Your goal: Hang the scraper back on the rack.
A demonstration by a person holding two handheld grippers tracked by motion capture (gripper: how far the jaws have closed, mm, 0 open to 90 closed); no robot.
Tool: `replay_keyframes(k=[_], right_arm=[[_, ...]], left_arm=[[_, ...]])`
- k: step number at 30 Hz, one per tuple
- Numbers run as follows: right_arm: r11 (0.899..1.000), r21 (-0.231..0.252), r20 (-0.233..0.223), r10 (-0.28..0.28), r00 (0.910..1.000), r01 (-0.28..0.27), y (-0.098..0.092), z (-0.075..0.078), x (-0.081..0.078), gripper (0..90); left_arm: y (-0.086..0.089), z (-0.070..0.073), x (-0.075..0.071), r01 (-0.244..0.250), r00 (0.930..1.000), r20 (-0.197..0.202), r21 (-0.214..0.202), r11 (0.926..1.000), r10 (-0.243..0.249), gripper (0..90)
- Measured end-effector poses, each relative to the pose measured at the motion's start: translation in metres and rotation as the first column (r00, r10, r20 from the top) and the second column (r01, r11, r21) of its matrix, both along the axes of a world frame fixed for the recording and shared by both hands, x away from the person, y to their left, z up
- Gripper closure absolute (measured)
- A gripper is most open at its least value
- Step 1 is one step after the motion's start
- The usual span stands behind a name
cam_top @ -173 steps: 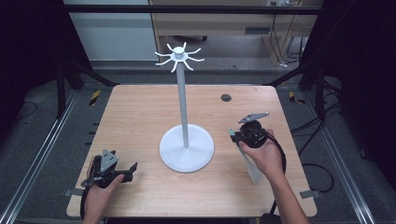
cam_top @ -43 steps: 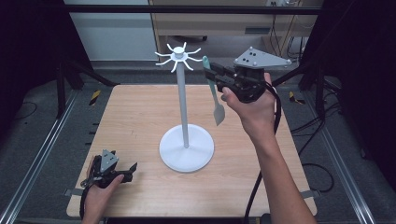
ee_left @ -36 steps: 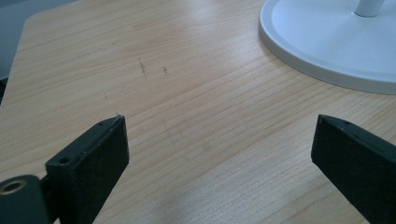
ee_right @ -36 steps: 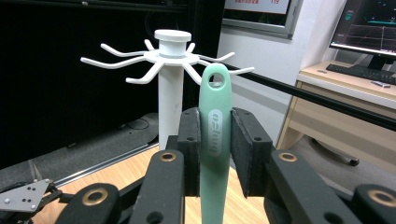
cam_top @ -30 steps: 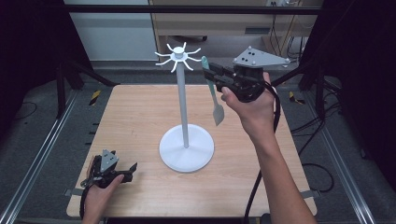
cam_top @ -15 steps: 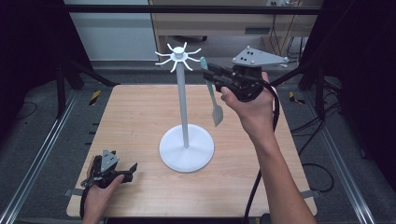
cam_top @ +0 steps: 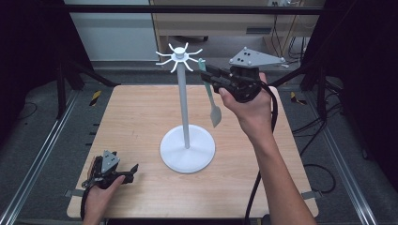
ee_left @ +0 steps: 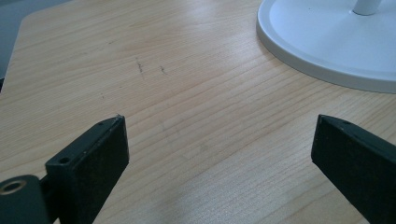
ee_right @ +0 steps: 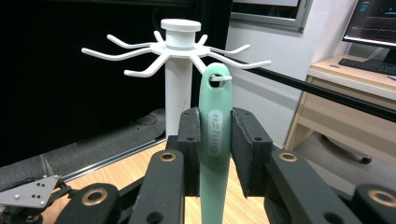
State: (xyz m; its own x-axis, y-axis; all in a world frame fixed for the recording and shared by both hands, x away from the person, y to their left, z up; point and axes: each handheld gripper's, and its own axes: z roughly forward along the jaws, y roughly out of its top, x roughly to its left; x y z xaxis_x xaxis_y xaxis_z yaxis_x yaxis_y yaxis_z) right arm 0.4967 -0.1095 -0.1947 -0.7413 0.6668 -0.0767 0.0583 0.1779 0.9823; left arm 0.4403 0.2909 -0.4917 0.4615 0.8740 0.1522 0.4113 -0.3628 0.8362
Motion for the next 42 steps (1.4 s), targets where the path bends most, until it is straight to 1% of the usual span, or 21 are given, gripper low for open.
replay_keyframes(k=[5,19,21,24,30,35,42], right_arm=[[1.000,-0.016,0.006,-0.008,1.0000,0.008,0.002,0.000,-0.001,74.1],[1.000,-0.009,0.003,-0.007,1.0000,0.007,0.000,-0.001,-0.001,73.7],[1.000,-0.007,0.005,-0.008,1.0000,0.008,0.000,-0.001,-0.002,72.6],[1.000,-0.002,0.004,-0.016,0.9999,0.016,-0.002,-0.003,-0.003,67.8],[1.000,0.006,0.000,-0.030,0.9996,0.030,-0.010,-0.006,-0.004,64.9],[0.998,0.004,0.000,-0.056,0.9985,0.056,-0.022,-0.011,-0.008,64.6],[0.992,-0.031,-0.023,-0.119,0.9926,0.119,-0.040,-0.025,-0.008,64.3]], left_arm=[[-0.001,0.000,0.000,0.001,1.0000,-0.001,0.000,1.0000,-0.001,3.7],[-0.001,-0.001,0.000,0.003,1.0000,-0.005,0.003,1.0000,-0.003,3.7],[-0.001,-0.001,0.000,0.003,1.0000,-0.004,0.001,1.0000,-0.003,3.7],[0.000,-0.001,0.000,0.003,1.0000,-0.004,0.001,1.0000,-0.003,3.7],[-0.001,-0.001,0.000,0.003,1.0000,-0.005,0.002,1.0000,-0.003,3.7],[-0.001,-0.001,0.001,0.001,1.0000,-0.003,-0.003,1.0000,-0.001,3.7],[-0.002,-0.001,0.001,0.005,1.0000,-0.004,0.001,1.0000,-0.005,3.7]])
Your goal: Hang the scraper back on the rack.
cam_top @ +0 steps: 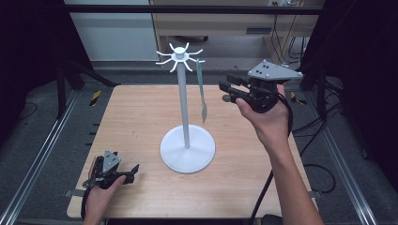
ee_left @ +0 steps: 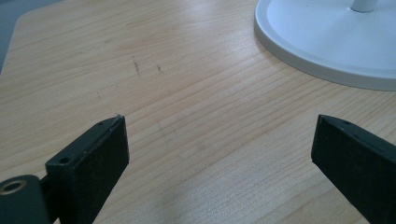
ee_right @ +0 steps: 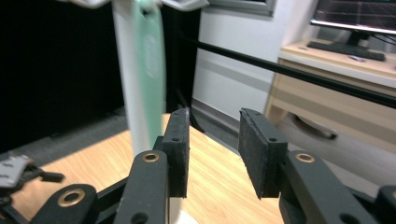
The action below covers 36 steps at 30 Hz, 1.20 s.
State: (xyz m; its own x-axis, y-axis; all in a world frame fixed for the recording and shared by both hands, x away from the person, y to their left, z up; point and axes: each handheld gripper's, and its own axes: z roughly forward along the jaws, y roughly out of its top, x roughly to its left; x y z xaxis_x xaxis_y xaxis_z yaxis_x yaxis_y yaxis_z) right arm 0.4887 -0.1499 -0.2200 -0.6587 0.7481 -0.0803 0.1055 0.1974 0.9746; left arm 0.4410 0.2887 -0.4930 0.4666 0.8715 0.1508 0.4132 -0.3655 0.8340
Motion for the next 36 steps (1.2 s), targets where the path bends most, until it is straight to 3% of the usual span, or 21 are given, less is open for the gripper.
replay_keyframes(k=[11,21,36], right_arm=[[0.996,-0.031,-0.052,-0.081,0.9954,0.079,-0.019,-0.025,0.003,62.2],[0.984,-0.072,-0.089,-0.167,0.9819,0.161,-0.030,-0.052,0.008,61.0],[0.971,-0.125,-0.136,-0.218,0.9664,0.202,-0.038,-0.087,0.007,62.4]], left_arm=[[0.000,0.000,0.000,0.000,1.0000,0.001,0.004,1.0000,0.000,3.6],[0.000,0.000,0.000,-0.002,1.0000,-0.001,0.008,1.0000,0.002,3.6],[0.002,0.000,0.000,-0.008,1.0000,0.002,0.000,1.0000,0.008,3.4]])
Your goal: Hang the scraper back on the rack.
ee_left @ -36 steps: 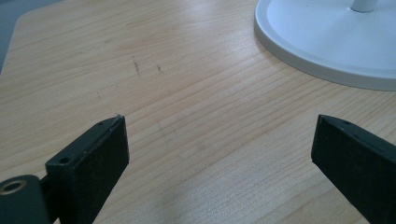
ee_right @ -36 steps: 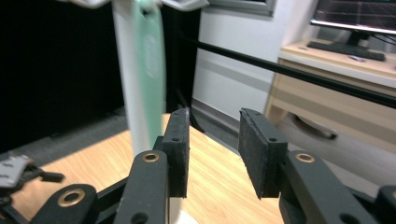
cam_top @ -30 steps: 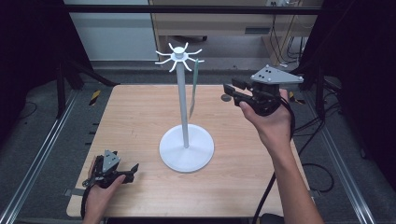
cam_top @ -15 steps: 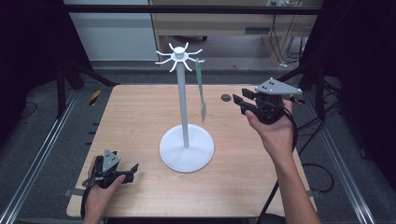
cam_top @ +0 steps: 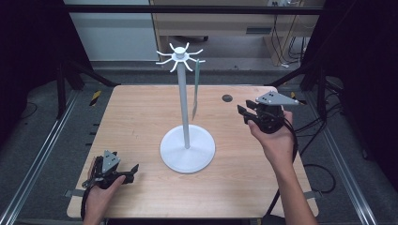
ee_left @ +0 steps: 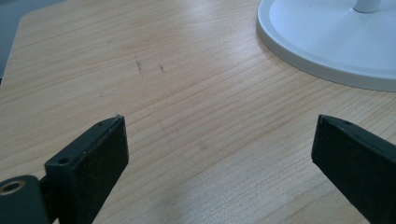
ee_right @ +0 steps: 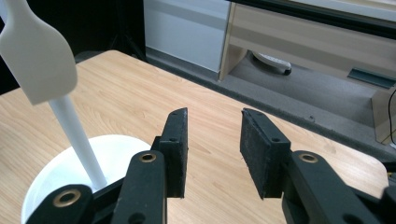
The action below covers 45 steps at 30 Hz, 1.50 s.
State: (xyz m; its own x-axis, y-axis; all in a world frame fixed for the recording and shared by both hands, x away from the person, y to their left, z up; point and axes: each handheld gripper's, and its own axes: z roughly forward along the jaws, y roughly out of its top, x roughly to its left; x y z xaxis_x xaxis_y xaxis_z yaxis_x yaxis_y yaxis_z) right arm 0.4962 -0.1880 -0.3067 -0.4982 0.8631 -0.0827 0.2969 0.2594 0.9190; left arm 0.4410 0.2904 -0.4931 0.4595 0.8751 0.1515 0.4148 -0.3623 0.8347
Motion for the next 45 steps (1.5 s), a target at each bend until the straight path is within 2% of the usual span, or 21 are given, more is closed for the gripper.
replay_keyframes(k=[9,13,17,22,27,32,39,45], right_arm=[[1.000,0.012,-0.042,-0.028,0.9987,0.029,-0.004,-0.027,-0.008,56.3],[0.999,0.004,-0.063,-0.052,0.9966,0.052,-0.006,-0.042,-0.011,49.3],[0.997,0.014,-0.093,-0.077,0.9927,0.078,-0.008,-0.057,-0.013,38.0],[0.994,0.022,-0.110,-0.104,0.9885,0.107,-0.010,-0.077,-0.016,27.4],[0.989,0.021,-0.133,-0.145,0.9805,0.149,-0.011,-0.100,-0.019,20.2],[0.980,0.059,-0.168,-0.177,0.9698,0.189,-0.014,-0.120,-0.019,14.2],[0.974,0.046,-0.206,-0.207,0.9563,0.221,-0.014,-0.144,-0.017,8.9],[0.970,-0.015,-0.211,-0.239,0.9477,0.241,-0.013,-0.159,-0.018,9.1]], left_arm=[[0.003,0.001,0.000,-0.007,1.0000,0.006,-0.011,0.9999,0.007,3.1],[0.003,0.001,0.000,-0.007,1.0000,0.006,-0.011,0.9999,0.007,3.1],[0.005,0.001,0.000,-0.014,0.9999,0.008,-0.016,0.9998,0.014,2.9],[0.007,0.001,0.001,-0.019,0.9998,0.008,-0.020,0.9996,0.019,2.9],[0.008,0.001,0.001,-0.022,0.9997,0.009,-0.024,0.9995,0.022,2.9],[0.011,0.002,0.001,-0.025,0.9995,0.019,-0.028,0.9993,0.025,2.9],[0.015,0.001,0.002,-0.050,0.9987,0.009,-0.020,0.9986,0.050,2.9],[0.018,0.001,0.003,-0.061,0.9981,0.011,-0.030,0.9977,0.061,3.0]])
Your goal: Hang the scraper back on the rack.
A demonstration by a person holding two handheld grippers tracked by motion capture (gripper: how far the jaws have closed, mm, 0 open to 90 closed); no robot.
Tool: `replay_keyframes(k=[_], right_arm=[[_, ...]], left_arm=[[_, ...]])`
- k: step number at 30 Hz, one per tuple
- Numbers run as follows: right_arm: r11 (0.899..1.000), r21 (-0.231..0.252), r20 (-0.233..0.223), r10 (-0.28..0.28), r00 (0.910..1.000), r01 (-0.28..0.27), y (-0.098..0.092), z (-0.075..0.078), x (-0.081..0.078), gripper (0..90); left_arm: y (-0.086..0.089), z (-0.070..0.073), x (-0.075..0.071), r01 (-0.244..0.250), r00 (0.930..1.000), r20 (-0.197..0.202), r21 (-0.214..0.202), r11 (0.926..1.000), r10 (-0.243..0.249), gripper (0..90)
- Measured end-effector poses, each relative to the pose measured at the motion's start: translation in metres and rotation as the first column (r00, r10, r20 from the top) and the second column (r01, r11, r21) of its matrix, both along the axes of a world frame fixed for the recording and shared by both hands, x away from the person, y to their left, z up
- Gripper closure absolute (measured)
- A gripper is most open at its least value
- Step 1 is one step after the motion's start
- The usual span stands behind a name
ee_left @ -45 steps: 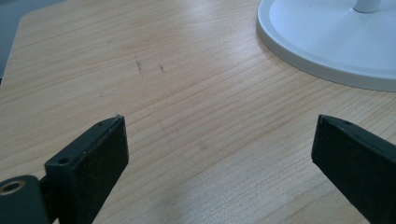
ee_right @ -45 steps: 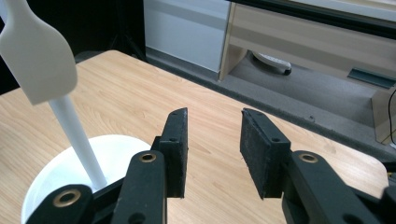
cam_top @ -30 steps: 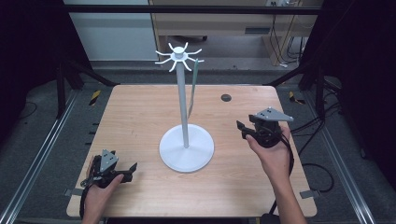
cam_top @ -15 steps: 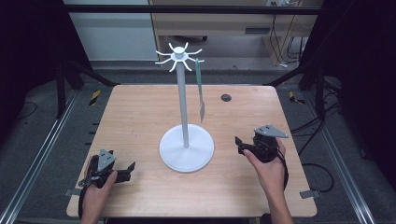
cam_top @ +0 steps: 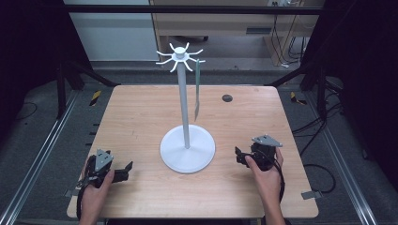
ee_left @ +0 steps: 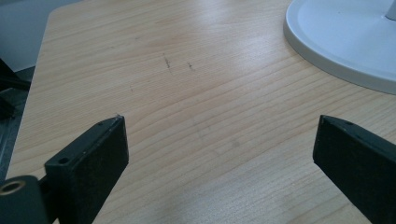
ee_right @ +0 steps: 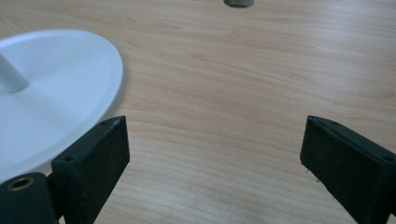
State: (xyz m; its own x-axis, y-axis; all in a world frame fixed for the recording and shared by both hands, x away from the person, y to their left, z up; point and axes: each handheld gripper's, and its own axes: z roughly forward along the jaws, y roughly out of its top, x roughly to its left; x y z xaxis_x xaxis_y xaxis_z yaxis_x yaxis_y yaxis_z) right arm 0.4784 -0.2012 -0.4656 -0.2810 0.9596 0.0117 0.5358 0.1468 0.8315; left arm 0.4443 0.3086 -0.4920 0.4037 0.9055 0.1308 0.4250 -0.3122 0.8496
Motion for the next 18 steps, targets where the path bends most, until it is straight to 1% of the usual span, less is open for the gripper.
replay_keyframes(k=[1,3,10,14,17,18], right_arm=[[1.000,-0.009,-0.002,-0.004,1.0000,0.004,-0.001,-0.002,0.000,9.3],[1.000,-0.006,-0.012,-0.017,0.9998,0.017,-0.004,-0.007,-0.002,9.6],[0.999,-0.017,-0.068,-0.053,0.9963,0.052,-0.017,-0.019,-0.004,10.6],[0.998,-0.025,-0.076,-0.064,0.9951,0.062,-0.019,-0.022,-0.004,11.7],[0.997,-0.027,-0.084,-0.067,0.9942,0.065,-0.019,-0.023,-0.004,11.3],[0.997,-0.027,-0.085,-0.068,0.9941,0.066,-0.019,-0.023,-0.004,11.2]], left_arm=[[0.000,0.000,0.000,0.001,1.0000,0.000,0.002,1.0000,-0.001,3.0],[0.001,0.000,0.001,-0.002,1.0000,0.000,0.002,1.0000,0.002,3.0],[0.000,-0.002,0.003,-0.002,1.0000,-0.008,0.000,1.0000,0.002,3.0],[-0.001,-0.003,0.005,0.000,0.9999,-0.017,0.000,1.0000,0.000,3.0],[0.000,-0.003,0.006,-0.002,0.9990,-0.044,0.007,1.0000,0.002,3.0],[0.001,-0.003,0.007,-0.004,0.9988,-0.049,0.003,1.0000,0.004,3.0]])
